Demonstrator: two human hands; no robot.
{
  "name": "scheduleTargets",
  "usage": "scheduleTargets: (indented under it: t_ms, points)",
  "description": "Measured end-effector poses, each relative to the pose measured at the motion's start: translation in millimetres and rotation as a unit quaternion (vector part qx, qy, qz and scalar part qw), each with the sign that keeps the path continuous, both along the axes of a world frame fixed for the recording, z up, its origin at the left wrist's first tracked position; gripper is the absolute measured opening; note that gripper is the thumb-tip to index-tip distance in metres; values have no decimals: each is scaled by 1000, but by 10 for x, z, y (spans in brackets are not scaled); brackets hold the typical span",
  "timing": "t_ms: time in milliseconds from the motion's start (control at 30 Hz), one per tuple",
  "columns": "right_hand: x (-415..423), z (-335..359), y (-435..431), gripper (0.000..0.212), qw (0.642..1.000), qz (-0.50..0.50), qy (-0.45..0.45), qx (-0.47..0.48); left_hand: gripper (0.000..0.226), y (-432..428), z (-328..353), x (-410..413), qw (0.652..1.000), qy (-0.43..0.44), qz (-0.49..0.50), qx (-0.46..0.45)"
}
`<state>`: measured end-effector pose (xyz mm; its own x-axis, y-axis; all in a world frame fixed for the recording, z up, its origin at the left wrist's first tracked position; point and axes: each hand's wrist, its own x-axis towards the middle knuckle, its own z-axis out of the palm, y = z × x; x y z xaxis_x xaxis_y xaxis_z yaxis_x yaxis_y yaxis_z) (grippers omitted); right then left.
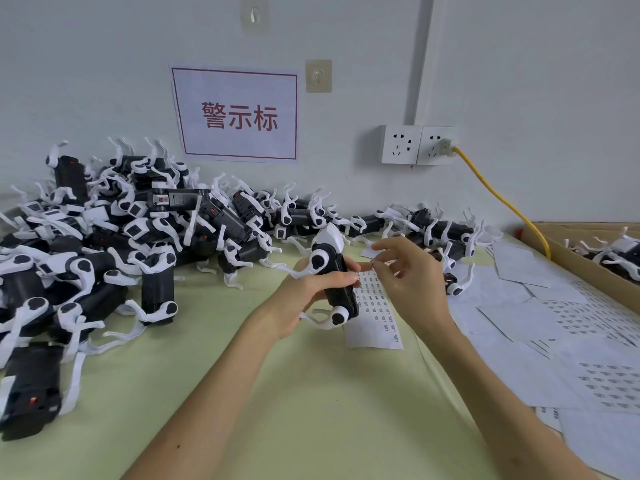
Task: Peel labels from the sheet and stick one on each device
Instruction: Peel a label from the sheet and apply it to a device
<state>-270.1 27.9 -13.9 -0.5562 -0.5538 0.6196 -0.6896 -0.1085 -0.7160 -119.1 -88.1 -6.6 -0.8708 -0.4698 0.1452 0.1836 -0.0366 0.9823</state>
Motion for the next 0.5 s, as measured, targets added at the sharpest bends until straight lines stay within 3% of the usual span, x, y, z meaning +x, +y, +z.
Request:
scheduleTargets:
  t_ms: [133, 233, 500]
  points:
    - [-4, 25, 1, 20, 999, 2, -39, 1, 34, 6, 21, 4, 999, 30, -8, 17]
    - [-20, 53, 3, 8, 992, 41, -118, 7, 36, 12, 34, 14, 998, 49, -12, 26]
    - [-25, 78, 15, 7, 965, 118, -233, 20, 26, 22, 43, 25, 998, 57, -19, 36]
